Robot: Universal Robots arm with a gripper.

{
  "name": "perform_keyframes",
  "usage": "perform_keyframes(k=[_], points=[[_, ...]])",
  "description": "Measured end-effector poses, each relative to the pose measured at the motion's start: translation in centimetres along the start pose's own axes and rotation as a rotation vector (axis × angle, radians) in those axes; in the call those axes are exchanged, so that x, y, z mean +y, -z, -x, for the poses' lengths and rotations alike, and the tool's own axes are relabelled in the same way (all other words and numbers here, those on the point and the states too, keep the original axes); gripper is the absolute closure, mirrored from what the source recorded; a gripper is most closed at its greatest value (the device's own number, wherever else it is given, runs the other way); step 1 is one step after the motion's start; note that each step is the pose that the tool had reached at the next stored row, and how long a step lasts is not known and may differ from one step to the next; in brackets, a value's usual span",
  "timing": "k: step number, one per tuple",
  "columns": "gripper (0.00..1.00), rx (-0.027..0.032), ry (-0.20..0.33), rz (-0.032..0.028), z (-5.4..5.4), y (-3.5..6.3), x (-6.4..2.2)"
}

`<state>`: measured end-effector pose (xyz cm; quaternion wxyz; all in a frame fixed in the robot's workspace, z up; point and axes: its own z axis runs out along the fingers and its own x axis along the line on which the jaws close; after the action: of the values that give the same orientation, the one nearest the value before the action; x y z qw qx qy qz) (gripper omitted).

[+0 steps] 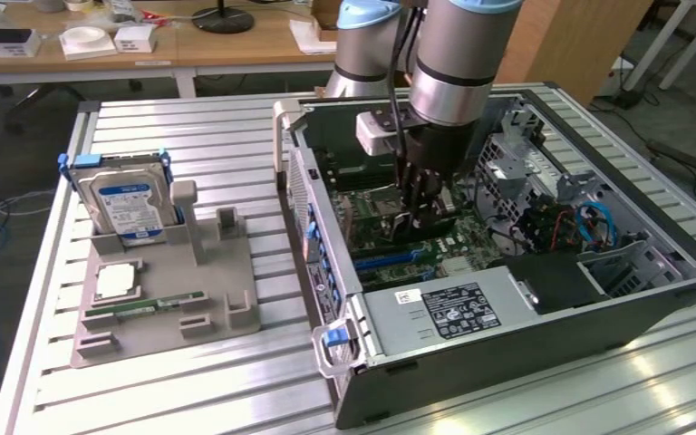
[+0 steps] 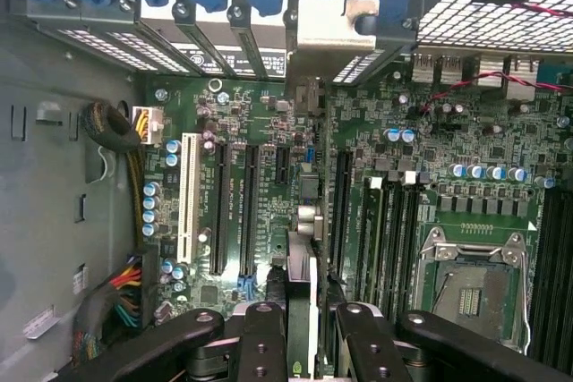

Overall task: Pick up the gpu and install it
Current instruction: 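Insert the gpu into the slot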

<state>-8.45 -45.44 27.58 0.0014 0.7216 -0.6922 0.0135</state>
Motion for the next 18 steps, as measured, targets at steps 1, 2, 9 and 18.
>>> perform_keyframes(k=[1,2,9,18], points=[[0.74,0.0002,-0.005,0.0001,0.00,-0.01,0.00],[0.74,0.0003,-0.019,0.0004,0.01,-0.03,0.00],[0.74,0.0007,-0.051,0.0011,0.01,-0.05,0.04],[0.74,0.0008,-0.051,0.0011,0.01,-0.48,0.46]])
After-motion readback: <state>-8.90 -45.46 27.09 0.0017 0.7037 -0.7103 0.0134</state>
